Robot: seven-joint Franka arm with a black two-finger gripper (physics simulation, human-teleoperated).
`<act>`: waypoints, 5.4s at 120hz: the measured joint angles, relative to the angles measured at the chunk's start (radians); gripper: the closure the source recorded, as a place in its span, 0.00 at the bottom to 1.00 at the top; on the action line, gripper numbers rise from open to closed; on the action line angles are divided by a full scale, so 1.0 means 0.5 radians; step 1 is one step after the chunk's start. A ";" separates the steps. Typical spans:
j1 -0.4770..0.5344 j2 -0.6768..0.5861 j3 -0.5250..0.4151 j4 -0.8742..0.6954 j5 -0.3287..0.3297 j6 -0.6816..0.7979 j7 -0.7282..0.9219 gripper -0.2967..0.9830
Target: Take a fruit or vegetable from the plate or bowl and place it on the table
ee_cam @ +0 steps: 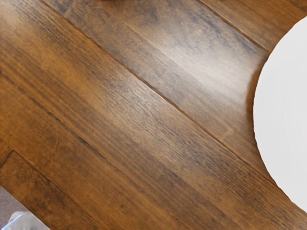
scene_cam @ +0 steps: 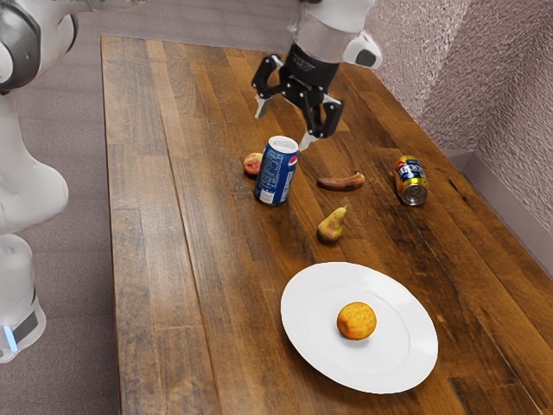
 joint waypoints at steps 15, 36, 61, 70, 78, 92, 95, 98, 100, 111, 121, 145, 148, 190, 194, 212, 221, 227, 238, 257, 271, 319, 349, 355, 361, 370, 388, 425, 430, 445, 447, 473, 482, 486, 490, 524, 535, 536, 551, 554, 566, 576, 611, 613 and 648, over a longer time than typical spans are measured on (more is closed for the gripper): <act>-0.053 0.049 -0.002 -0.069 0.017 0.129 -0.075 0.23; -0.170 0.094 -0.086 -0.079 -0.032 0.213 -0.231 0.23; -0.383 0.301 -0.075 -0.090 -0.149 0.335 -0.384 0.23; -0.270 0.350 -0.061 -0.091 -0.196 0.371 -0.411 0.23; -0.149 0.369 -0.057 -0.091 -0.225 0.396 -0.432 0.23; -0.149 0.427 -0.082 -0.091 -0.284 0.449 -0.439 0.23; -0.177 0.447 -0.086 -0.091 -0.291 0.466 -0.428 0.23; -0.202 0.462 -0.088 -0.092 -0.298 0.481 -0.417 0.23; -0.213 0.468 -0.089 -0.092 -0.301 0.490 -0.410 0.23; -0.204 0.503 -0.090 -0.093 -0.321 0.532 -0.362 0.23; -0.168 0.553 -0.083 -0.116 -0.339 0.576 -0.287 0.23; -0.077 0.559 -0.060 -0.166 -0.541 0.792 -0.103 0.23; -0.076 0.569 -0.060 -0.170 -0.560 0.820 -0.085 0.23; -0.052 0.610 -0.042 -0.266 -0.547 0.982 0.209 0.23; -0.037 0.610 -0.038 -0.268 -0.533 0.983 0.258 0.23; 0.093 0.621 -0.030 -0.266 -0.509 0.984 0.457 0.23; 0.136 0.662 -0.046 -0.262 -0.516 0.988 0.548 0.23; 0.140 0.677 -0.055 -0.261 -0.533 0.990 0.605 0.23; 0.148 0.689 -0.060 -0.260 -0.556 0.993 0.704 0.23; 0.149 0.722 -0.063 -0.260 -0.644 0.997 0.882 0.23; 0.136 0.739 -0.078 -0.259 -0.686 1.000 0.990 0.23; 0.161 0.858 -0.141 -0.252 -0.736 1.017 1.190 0.23; 0.441 0.957 -0.420 -0.123 -0.774 1.003 1.267 0.23; 0.482 0.964 -0.457 -0.100 -0.774 0.994 1.280 0.23; 0.502 0.967 -0.472 -0.088 -0.774 0.986 1.291 0.23; 0.533 0.976 -0.479 -0.081 -0.773 0.976 1.308 0.23; 0.584 1.034 -0.484 0.003 -0.771 0.948 1.340 0.23; 0.729 1.124 -0.589 0.117 -0.767 0.859 1.345 0.23; 0.741 1.126 -0.587 0.116 -0.765 0.856 1.318 0.23; 0.749 1.127 -0.587 0.114 -0.761 0.846 1.243 0.23; 0.749 1.127 -0.587 0.113 -0.761 0.845 1.233 0.23; 0.748 1.134 -0.595 0.103 -0.763 0.838 1.120 0.23; 0.749 1.152 -0.601 0.106 -0.770 0.836 1.075 0.23; 0.749 1.156 -0.602 0.107 -0.772 0.835 1.052 0.23; 0.751 1.157 -0.602 0.108 -0.774 0.835 1.028 0.23; 0.745 1.157 -0.628 0.114 -0.779 0.829 0.852 0.23; 0.781 1.189 -0.650 0.130 -0.779 0.828 0.810 0.23; 0.791 1.195 -0.659 0.134 -0.779 0.828 0.807 0.23; 0.900 1.246 -0.784 0.198 -0.771 0.817 0.763 0.23; 0.903 1.248 -0.790 0.201 -0.770 0.815 0.755 0.23; 0.903 1.255 -0.799 0.205 -0.768 0.809 0.727 0.23; 0.905 1.264 -0.800 0.206 -0.767 0.806 0.707 0.23; 0.928 1.323 -0.801 0.206 -0.766 0.804 0.658 0.23; 0.927 1.326 -0.801 0.206 -0.766 0.804 0.656 0.23; 0.927 1.334 -0.803 0.206 -0.771 0.803 0.628 0.26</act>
